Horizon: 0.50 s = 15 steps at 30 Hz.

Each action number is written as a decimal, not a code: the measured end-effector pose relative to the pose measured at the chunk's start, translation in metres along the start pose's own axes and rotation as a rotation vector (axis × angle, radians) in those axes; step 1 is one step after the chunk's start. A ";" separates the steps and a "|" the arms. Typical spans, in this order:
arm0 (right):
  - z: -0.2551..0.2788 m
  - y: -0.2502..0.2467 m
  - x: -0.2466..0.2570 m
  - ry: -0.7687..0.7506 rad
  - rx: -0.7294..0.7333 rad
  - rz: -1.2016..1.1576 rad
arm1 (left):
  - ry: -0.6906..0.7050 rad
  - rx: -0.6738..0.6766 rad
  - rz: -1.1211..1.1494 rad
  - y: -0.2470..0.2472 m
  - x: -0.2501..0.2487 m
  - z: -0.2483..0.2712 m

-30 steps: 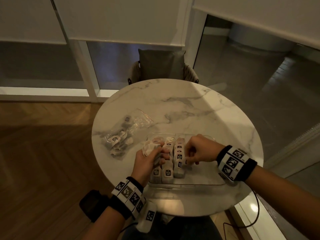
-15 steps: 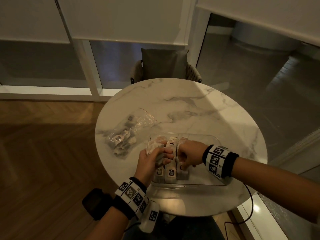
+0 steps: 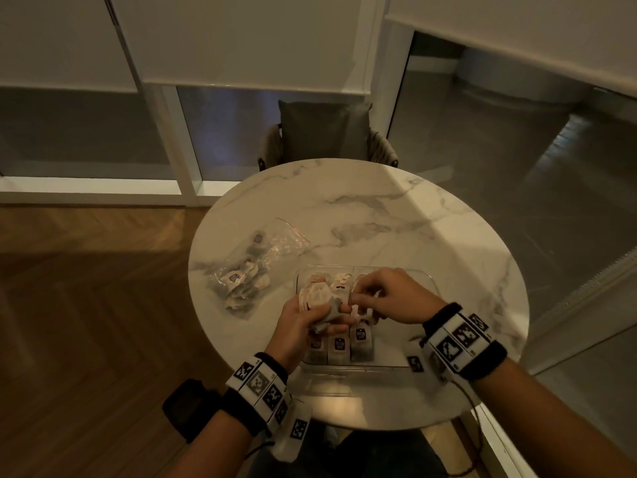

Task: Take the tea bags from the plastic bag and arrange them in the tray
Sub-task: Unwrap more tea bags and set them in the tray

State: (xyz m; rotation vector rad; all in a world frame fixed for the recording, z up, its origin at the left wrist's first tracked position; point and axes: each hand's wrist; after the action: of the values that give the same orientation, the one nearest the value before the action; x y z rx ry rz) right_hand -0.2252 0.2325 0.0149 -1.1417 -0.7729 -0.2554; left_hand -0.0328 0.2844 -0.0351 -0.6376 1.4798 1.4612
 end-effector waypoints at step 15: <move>0.041 0.039 0.017 -0.072 -0.472 -0.692 | 0.006 0.023 -0.171 0.003 -0.005 0.008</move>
State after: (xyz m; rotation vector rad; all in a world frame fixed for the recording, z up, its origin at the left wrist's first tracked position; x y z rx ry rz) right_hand -0.2084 0.2887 0.0059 -1.2904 -1.1979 -1.0215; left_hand -0.0310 0.2911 -0.0284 -0.7362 1.4093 1.3100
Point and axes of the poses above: each hand's wrist, its own z-axis away from the middle knuckle, its own y-axis out of the palm, x = y × z, and after that the axes turned 2 degrees about -z, right-handed
